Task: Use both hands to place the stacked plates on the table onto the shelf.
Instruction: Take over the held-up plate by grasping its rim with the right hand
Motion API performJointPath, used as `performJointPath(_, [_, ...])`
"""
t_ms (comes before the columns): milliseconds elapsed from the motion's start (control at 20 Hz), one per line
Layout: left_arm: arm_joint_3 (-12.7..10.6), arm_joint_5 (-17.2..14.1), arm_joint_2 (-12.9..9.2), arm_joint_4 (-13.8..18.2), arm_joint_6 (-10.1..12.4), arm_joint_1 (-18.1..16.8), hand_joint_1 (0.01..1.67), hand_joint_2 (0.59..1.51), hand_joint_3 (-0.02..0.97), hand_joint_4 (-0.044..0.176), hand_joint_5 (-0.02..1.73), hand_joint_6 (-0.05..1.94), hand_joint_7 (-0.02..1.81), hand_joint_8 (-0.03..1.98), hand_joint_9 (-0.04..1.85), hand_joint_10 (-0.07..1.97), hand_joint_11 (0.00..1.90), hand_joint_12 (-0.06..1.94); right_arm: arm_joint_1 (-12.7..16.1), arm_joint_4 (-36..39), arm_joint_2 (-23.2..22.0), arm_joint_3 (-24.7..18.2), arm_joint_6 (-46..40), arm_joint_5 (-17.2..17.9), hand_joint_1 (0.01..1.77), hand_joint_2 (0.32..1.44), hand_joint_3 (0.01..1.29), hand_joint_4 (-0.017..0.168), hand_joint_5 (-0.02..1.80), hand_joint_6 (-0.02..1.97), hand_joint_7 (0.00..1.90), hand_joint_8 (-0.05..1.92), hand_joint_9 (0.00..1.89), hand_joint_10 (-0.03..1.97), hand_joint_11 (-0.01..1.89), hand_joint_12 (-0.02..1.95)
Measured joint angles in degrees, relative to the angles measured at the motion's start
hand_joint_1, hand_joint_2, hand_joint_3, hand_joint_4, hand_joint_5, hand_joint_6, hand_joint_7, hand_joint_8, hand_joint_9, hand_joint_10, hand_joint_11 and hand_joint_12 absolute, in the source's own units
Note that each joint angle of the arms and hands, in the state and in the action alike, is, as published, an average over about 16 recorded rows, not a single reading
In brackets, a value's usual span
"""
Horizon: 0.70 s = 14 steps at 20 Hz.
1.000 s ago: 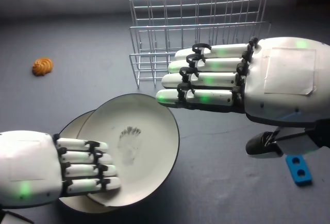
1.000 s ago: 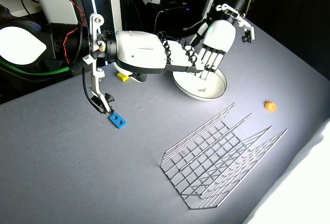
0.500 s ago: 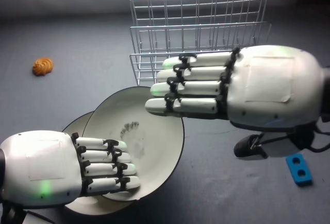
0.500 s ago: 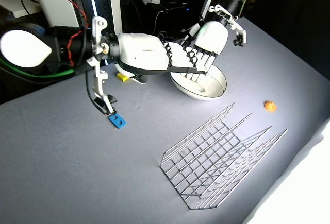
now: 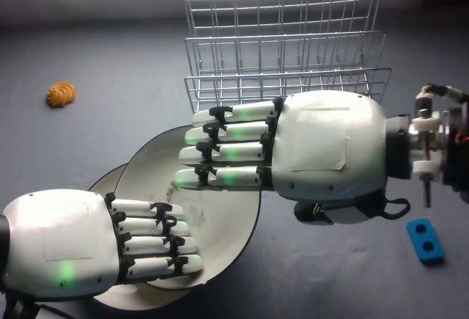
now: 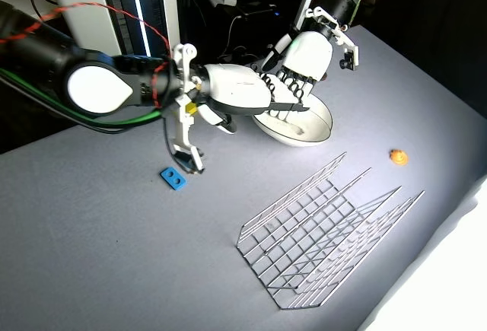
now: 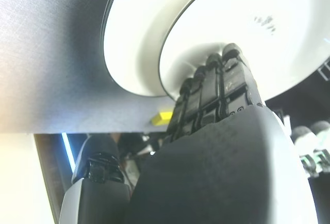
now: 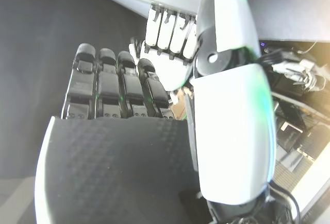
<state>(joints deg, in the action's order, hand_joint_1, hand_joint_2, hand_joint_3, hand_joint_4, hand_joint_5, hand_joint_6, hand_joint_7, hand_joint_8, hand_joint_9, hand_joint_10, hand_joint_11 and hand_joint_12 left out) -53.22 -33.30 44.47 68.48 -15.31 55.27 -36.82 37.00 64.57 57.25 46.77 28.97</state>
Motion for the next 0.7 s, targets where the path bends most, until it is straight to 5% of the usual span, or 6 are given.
performJointPath(400, [0.0, -0.3, 0.0, -0.5, 0.0, 0.4, 0.02, 1.213, 0.007, -0.012, 0.00, -0.02, 0.00, -0.01, 0.02, 0.00, 0.01, 0.01, -0.4, -0.8, 7.9, 6.3, 2.8, -1.1, 1.19, 1.00, 0.01, 0.006, 0.11, 0.02, 0.07, 0.01, 0.06, 0.00, 0.02, 0.28])
performJointPath(700, [0.1, -0.5, 0.1, -1.1, 0.0, 0.6, 0.02, 1.213, 0.007, -0.012, 0.00, -0.02, 0.00, -0.01, 0.02, 0.00, 0.01, 0.01, -0.5, -1.9, 12.5, 10.0, 3.9, -0.4, 1.17, 1.01, 0.01, 0.006, 0.26, 0.01, 0.22, 0.01, 0.21, 0.02, 0.03, 0.69])
